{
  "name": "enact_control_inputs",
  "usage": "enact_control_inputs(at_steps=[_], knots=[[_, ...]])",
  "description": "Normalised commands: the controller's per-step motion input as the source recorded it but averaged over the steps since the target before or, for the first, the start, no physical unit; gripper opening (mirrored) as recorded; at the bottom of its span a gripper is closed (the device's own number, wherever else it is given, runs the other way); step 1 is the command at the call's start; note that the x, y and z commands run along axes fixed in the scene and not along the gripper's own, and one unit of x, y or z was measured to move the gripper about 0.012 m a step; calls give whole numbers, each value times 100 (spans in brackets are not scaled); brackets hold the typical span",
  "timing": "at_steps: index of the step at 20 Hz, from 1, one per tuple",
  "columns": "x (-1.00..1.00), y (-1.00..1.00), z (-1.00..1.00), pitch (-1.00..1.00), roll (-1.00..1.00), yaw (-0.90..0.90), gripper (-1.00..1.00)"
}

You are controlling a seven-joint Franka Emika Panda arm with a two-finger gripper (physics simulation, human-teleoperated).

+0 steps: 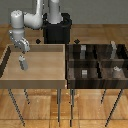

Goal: Place the milk carton into the appropriate compartment.

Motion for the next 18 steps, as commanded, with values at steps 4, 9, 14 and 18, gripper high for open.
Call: enact_control_inputs(at_steps=[4, 9, 14, 18], knots=[[0, 0, -100, 0, 0, 0, 100], [0, -23, -20, 0, 0, 0, 100], [0, 0, -20, 0, 0, 0, 100], [0, 0, -100, 0, 0, 0, 100]])
